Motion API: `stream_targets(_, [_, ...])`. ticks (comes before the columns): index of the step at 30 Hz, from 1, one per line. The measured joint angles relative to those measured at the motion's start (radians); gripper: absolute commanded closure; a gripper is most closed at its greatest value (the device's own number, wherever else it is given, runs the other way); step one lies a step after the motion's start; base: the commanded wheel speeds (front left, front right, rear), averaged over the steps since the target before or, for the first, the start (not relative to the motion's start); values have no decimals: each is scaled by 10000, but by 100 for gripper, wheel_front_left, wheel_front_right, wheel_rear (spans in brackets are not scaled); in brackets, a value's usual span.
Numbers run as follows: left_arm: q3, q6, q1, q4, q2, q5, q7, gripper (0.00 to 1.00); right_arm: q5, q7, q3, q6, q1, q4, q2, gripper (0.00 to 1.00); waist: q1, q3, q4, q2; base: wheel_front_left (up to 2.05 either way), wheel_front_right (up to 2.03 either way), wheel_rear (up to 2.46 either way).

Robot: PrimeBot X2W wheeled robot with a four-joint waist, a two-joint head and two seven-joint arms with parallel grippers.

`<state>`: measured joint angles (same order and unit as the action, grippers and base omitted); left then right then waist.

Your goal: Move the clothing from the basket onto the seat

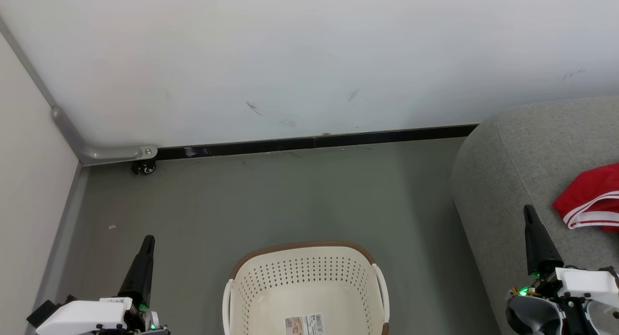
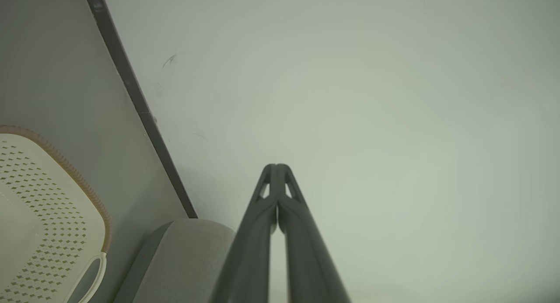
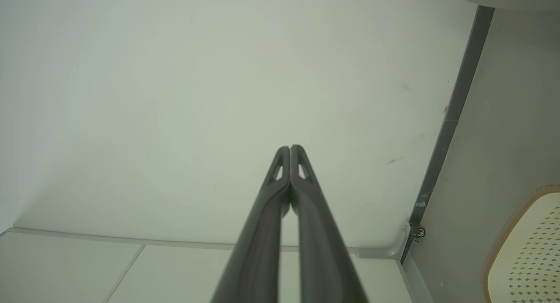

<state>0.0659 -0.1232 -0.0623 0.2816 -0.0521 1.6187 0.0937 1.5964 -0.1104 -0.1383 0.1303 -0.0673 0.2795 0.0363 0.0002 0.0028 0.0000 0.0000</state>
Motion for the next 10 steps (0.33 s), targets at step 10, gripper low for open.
stream_targets(10, [2, 0, 0, -27, 2, 0, 0, 100, 0, 0, 0, 0, 0, 0, 0, 100, 0, 0, 0, 0, 0, 0, 0])
